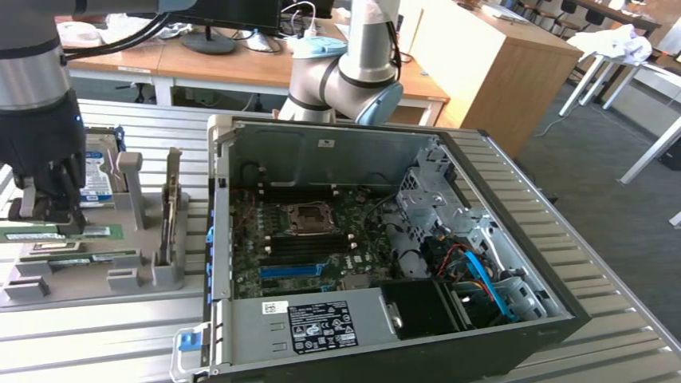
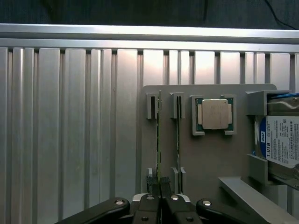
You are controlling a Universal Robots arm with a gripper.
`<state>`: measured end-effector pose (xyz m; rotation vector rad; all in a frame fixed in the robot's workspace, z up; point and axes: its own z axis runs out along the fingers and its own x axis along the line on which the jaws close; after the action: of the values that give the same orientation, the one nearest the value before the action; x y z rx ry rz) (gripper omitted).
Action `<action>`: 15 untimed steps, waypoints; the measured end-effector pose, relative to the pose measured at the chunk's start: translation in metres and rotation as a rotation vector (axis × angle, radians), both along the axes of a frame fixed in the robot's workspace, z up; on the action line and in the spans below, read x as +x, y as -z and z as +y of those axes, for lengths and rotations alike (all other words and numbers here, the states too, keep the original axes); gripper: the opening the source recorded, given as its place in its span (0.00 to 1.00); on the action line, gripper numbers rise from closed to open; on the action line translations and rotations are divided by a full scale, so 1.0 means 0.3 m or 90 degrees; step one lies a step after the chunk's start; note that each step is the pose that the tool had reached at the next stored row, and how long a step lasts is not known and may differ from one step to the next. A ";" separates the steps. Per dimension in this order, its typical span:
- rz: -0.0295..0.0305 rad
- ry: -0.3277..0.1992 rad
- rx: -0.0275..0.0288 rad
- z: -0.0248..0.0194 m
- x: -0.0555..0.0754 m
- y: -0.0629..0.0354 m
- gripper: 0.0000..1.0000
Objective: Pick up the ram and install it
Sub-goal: 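Pick up the ram and move it above insertion slot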
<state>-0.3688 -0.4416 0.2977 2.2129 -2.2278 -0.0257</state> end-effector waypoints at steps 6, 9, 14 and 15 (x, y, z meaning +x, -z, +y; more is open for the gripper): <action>0.0000 0.005 0.0000 0.000 0.001 -0.039 0.12; 0.0000 0.007 0.0000 0.000 0.002 -0.060 0.12; -0.0001 0.008 0.0001 0.000 0.002 -0.065 0.12; -0.0001 0.008 0.0001 0.000 0.002 -0.065 0.12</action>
<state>-0.3681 -0.4416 0.3171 2.1982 -2.2427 -0.0258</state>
